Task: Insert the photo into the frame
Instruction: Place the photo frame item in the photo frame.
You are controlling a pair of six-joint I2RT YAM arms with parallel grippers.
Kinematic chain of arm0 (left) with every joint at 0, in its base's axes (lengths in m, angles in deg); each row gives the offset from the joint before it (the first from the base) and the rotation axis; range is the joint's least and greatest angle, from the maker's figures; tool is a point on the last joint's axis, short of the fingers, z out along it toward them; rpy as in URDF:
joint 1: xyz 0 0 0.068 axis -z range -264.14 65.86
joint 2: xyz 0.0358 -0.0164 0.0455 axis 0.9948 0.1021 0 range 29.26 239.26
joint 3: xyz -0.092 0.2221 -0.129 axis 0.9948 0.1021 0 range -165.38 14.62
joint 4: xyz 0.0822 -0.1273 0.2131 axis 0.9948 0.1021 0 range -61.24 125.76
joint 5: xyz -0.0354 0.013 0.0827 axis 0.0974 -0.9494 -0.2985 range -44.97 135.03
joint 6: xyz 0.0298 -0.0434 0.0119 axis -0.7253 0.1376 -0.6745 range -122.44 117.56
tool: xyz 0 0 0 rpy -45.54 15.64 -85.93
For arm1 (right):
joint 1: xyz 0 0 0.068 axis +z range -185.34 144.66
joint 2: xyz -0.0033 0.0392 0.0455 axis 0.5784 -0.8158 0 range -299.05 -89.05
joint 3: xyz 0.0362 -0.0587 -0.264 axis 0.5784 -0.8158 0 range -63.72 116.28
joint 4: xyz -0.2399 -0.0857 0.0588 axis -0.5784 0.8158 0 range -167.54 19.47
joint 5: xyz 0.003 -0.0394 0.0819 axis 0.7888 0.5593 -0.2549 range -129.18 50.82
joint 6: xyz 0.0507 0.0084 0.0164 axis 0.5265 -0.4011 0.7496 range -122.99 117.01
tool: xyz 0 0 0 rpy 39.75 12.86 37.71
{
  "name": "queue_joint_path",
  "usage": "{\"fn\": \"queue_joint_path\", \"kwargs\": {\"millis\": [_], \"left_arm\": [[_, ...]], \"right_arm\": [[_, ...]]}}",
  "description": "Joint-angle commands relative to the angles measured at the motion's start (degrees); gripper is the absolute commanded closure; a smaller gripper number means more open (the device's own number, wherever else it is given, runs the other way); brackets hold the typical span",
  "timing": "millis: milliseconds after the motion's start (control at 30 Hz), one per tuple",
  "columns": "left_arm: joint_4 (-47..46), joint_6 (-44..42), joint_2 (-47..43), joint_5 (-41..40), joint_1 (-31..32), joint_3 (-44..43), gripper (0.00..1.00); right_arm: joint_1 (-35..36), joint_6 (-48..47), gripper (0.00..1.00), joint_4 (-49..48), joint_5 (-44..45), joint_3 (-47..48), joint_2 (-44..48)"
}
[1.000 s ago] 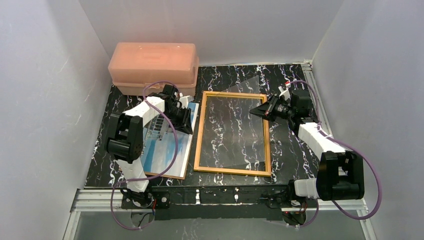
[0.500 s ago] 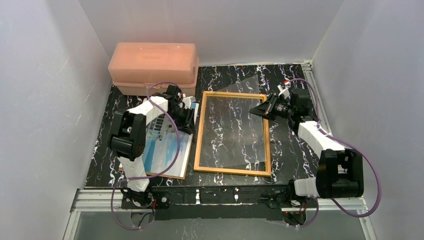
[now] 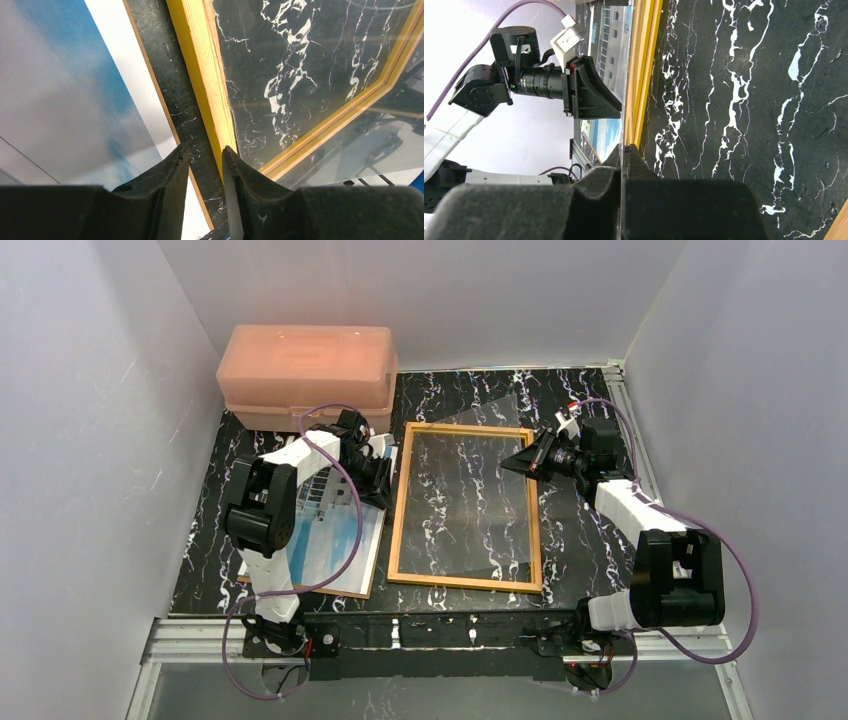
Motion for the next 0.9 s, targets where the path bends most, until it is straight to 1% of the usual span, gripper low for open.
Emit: {"fn": "queue_joint_path", "kwargs": {"millis": [0, 333, 633, 733, 867], "left_arm": [[1.57, -0.45, 0.09, -0.10, 0.66, -1.40, 0.71], [1.60, -1.01, 0.97, 0.49, 1.11, -1.60, 0.72], [1.85, -1.63, 1.56, -0.38, 1.91, -1.50, 0.73], [1.78, -1.61, 1.65, -0.57, 2.08, -1.41, 0.75], [1.51, -1.44, 1.54, -0.58, 2.26, -0.91, 0.80]], "right_arm": [[-0.61, -1.07, 0.99, -4.26, 0.18, 0.42, -0.06], [-1.28, -1.68, 0.99, -5.49, 1.28, -0.55, 0.99], [-1.32, -0.78, 0.99, -8.42, 2.40, -4.34, 2.75], [-1.27, 2.01, 0.99, -9.94, 1.48, -4.82, 2.77], [-1.32, 6.77, 0.99, -13.07, 1.16, -4.27, 4.60]]}}
